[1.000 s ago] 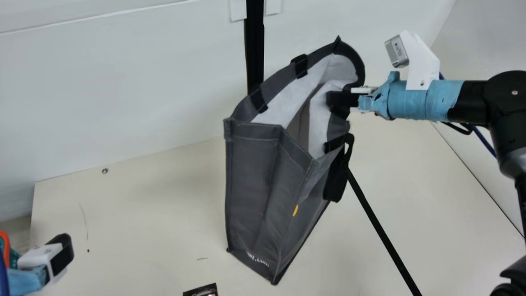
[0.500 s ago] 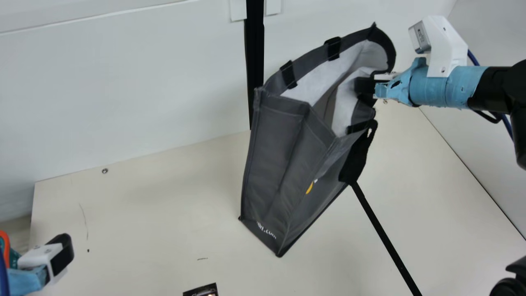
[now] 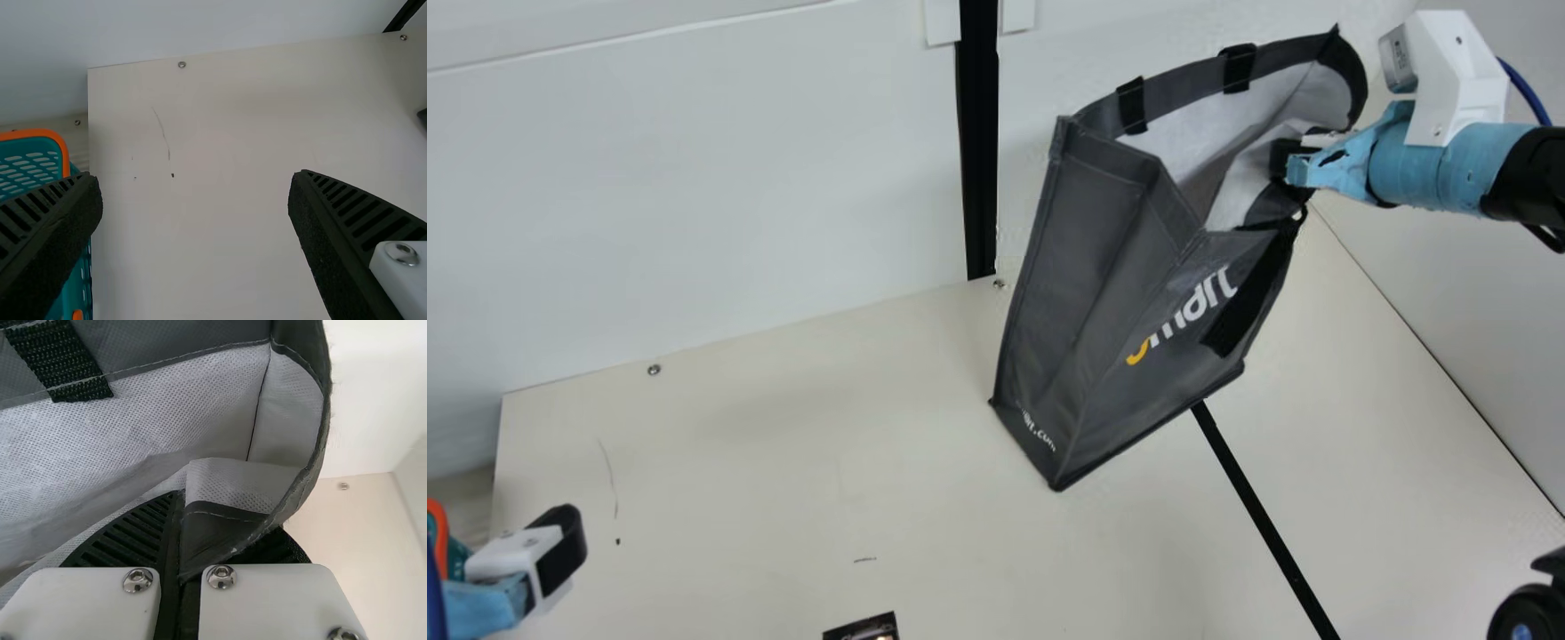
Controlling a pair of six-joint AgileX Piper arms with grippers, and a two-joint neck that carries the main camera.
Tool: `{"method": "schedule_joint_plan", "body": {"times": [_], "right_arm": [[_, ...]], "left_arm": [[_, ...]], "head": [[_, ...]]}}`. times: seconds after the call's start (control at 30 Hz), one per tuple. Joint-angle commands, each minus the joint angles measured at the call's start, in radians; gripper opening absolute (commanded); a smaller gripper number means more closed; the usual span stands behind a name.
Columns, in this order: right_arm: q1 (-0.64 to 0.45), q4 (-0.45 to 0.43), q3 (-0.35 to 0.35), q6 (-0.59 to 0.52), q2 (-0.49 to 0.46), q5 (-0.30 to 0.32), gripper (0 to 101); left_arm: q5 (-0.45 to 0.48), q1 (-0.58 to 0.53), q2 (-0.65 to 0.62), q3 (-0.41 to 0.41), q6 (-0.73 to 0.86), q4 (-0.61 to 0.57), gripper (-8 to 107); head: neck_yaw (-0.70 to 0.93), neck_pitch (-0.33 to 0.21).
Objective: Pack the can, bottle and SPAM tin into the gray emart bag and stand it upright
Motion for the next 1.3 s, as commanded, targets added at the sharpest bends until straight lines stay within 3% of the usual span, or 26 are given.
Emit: {"method": "schedule_joint_plan", "body": {"times": [0.0, 0.57, 1.27], "right_arm": [[-0.006, -0.019, -0.009, 0.003, 0.003, -0.013, 0], [-0.09, -0.134, -0.142, 0.029, 0.088, -0.053, 0], [-0.177, -0.249, -0.361, 0.068, 0.226, -0.033, 0]], "left_arm": [[0.0, 0.0, 0.0, 0.0, 0.0, 0.0, 90], [0.0, 0.0, 0.0, 0.0, 0.0, 0.0, 90], [0.0, 0.0, 0.0, 0.0, 0.0, 0.0, 90]], "head": [[-0.001, -0.023], [-0.001, -0.023], [-0.001, -0.023]]}}
